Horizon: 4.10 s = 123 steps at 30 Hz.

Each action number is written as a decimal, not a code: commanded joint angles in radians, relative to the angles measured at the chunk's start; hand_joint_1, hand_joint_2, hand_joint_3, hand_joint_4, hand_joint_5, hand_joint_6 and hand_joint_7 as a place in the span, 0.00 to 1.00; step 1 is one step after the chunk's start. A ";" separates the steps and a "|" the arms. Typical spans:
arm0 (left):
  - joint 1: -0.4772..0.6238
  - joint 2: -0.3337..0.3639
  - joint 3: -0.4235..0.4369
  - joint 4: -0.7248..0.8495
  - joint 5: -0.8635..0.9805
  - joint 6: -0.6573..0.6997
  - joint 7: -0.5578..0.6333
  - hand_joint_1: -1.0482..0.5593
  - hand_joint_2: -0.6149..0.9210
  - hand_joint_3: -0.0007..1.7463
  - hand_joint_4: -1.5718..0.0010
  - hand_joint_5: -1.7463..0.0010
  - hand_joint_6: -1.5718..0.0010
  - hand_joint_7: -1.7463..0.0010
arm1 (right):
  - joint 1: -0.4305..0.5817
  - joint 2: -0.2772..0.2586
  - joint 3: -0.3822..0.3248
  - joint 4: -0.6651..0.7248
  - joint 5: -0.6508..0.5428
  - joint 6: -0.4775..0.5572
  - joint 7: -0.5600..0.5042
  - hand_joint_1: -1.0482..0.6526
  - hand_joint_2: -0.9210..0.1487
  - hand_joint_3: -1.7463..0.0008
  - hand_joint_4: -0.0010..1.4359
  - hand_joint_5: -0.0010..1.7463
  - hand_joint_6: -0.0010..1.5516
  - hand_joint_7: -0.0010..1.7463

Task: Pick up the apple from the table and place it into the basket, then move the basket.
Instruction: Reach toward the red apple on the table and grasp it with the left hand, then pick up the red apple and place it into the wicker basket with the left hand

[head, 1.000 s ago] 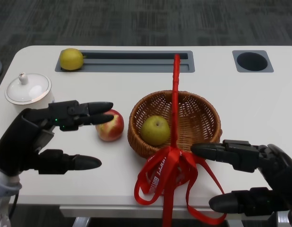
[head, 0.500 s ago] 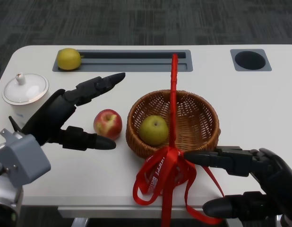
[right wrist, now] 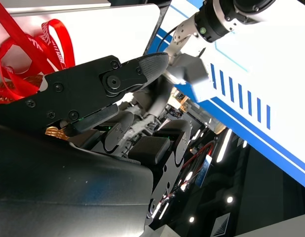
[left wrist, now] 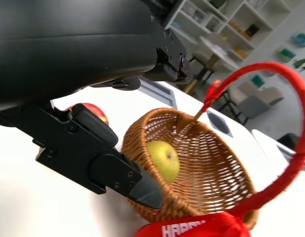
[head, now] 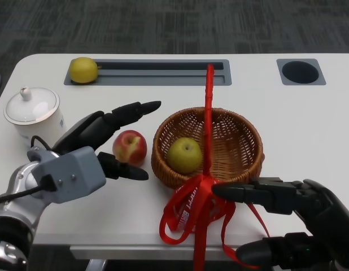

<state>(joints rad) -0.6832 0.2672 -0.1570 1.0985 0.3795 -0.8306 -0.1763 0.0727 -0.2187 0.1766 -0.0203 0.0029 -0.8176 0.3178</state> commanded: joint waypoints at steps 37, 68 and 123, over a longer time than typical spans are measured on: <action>-0.162 -0.089 -0.139 0.248 0.109 0.362 0.219 0.24 0.86 0.00 0.79 1.00 0.82 1.00 | 0.066 -0.015 -0.006 -0.111 0.028 0.037 0.022 0.35 0.10 1.00 0.58 0.00 0.47 0.00; -0.159 -0.156 -0.151 0.263 0.158 0.463 0.407 0.50 0.92 0.00 0.27 0.96 0.37 0.97 | 0.167 -0.043 0.001 -0.172 0.123 0.010 0.072 0.36 0.10 1.00 0.60 0.00 0.48 0.00; 0.020 0.091 0.030 -0.071 -0.021 -0.118 0.511 0.54 0.91 0.00 0.14 0.98 0.28 1.00 | 0.136 -0.020 0.038 -0.134 0.108 0.019 0.081 0.35 0.08 1.00 0.60 0.00 0.48 0.00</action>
<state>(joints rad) -0.6834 0.3365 -0.1434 1.0747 0.3882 -0.9161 0.3564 0.2102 -0.2383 0.2132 -0.1524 0.1055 -0.8051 0.3979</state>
